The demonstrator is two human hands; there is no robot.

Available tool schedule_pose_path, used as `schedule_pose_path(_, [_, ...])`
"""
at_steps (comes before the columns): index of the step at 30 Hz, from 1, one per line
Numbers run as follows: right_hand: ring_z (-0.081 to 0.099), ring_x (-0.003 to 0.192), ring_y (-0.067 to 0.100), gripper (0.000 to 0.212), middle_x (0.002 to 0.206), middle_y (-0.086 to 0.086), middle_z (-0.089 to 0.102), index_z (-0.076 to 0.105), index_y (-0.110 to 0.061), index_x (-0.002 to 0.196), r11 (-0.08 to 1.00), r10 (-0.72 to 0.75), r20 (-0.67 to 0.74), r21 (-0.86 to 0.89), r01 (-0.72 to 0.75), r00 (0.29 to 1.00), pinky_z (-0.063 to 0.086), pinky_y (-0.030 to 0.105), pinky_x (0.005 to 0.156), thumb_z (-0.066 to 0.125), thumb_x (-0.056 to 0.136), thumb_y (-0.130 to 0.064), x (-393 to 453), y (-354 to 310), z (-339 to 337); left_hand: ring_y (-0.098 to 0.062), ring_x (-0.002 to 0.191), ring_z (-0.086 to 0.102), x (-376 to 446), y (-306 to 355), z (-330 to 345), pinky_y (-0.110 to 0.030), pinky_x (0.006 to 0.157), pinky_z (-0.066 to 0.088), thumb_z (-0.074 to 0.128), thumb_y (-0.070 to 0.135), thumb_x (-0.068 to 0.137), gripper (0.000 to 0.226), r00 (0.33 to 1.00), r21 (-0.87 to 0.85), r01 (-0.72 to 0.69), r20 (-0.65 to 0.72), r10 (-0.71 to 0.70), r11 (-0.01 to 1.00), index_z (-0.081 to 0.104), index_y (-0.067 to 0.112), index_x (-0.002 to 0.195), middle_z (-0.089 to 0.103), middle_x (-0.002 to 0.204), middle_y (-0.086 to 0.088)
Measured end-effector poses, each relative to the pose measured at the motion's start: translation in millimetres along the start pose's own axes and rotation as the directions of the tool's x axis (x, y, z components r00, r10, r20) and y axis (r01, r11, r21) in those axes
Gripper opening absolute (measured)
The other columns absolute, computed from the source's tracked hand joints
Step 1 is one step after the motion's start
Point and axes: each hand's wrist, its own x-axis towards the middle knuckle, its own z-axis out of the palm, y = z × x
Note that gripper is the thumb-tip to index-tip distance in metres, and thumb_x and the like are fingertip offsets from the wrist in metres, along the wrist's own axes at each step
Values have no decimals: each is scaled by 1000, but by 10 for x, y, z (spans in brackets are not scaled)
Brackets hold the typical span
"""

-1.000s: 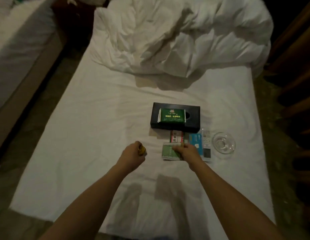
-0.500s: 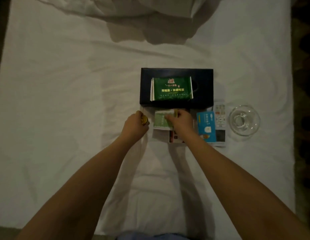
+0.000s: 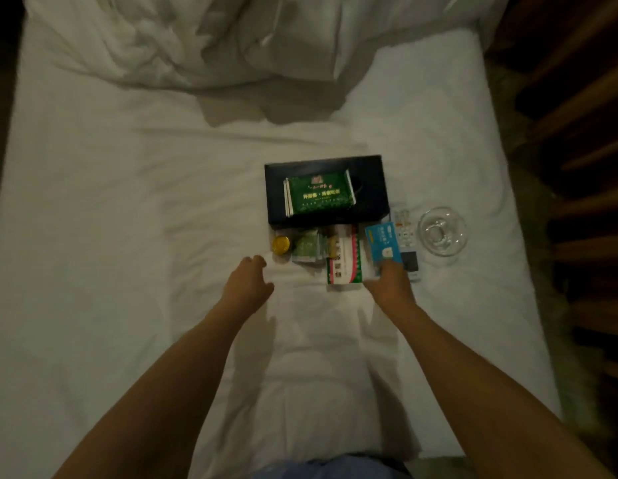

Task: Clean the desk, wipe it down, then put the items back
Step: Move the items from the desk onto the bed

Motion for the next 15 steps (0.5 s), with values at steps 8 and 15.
schedule_pose_path(8, [49, 121, 30, 49, 130, 19, 51, 49, 1, 127, 995, 42, -69, -90, -48, 997, 37, 29, 97, 66, 86, -19, -1307, 417, -783, -30, 113, 53, -801, 817, -349, -32, 89, 43, 59, 17, 85, 39, 940, 291, -334, 33, 340, 896, 52, 7, 122, 55, 125, -15])
schedule_pose_path(15, [45, 121, 25, 40, 132, 14, 48, 45, -5, 128, 973, 151, -243, -133, -187, 958, 38, 28, 98, 55, 93, -22, -2458, 1465, -1461, -24, 119, 51, -1956, 2154, 344, -26, 93, 39, 58, 20, 87, 43, 709, 349, -694, 180, 681, 630, 48, 10, 128, 53, 128, -10])
